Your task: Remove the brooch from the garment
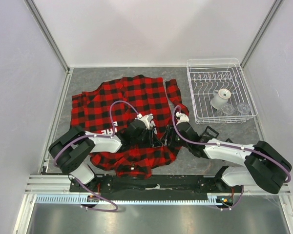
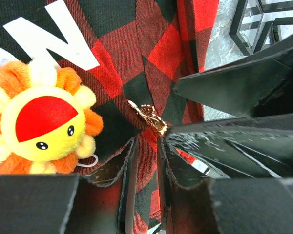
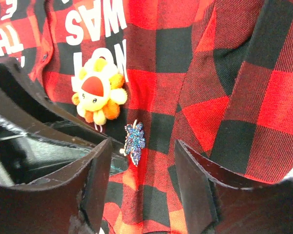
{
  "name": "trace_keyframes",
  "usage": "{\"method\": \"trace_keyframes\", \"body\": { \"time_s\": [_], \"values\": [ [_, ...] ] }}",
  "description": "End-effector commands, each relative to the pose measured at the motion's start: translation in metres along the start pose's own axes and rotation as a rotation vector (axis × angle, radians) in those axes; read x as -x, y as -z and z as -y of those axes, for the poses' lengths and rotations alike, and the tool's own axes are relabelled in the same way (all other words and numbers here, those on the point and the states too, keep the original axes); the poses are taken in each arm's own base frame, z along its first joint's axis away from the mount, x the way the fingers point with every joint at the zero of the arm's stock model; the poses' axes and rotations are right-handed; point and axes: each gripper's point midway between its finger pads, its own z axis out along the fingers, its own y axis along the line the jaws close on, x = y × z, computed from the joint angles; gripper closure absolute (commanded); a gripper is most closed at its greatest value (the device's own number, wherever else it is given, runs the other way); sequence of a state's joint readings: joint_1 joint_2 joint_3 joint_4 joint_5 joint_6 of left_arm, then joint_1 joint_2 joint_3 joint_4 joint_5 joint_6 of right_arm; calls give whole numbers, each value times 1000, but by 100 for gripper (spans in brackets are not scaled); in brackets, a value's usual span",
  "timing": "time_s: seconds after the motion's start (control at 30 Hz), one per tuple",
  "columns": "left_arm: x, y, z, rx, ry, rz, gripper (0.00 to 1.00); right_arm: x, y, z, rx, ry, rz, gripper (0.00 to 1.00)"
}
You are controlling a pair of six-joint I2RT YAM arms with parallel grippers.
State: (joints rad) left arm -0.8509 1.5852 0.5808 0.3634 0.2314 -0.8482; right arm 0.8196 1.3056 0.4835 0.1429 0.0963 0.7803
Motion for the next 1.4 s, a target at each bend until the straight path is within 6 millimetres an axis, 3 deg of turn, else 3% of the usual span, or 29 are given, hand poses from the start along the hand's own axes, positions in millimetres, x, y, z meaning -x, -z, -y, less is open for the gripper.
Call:
{"method": "trace_keyframes", "body": {
  "time_s": [0.0, 0.13, 0.37, 0.73, 1.03, 1.17, 1.37],
  "values": [
    [14, -5, 22, -71, -6, 37, 72, 15, 10, -17, 87, 6, 62, 37],
    [16, -8, 21, -68, -9, 41, 73, 17, 16, -18, 104, 16, 75, 37],
    [15, -8, 22, -71, -18, 35, 76, 7, 13, -12, 85, 16, 36, 64],
    [26, 8, 26, -50, -54, 83, 77, -17, 6, -8, 97, 42, -44, 64],
    [26, 3, 22, -33, -64, 76, 80, -19, -7, -11, 106, 61, -40, 67],
    [30, 7, 14, 18, -85, 91, 80, -20, -8, -9, 103, 63, -42, 79],
    [34, 19, 10, 70, -210, 18, 59, -20, -7, -7, 114, 104, -30, 99]
  ]
}}
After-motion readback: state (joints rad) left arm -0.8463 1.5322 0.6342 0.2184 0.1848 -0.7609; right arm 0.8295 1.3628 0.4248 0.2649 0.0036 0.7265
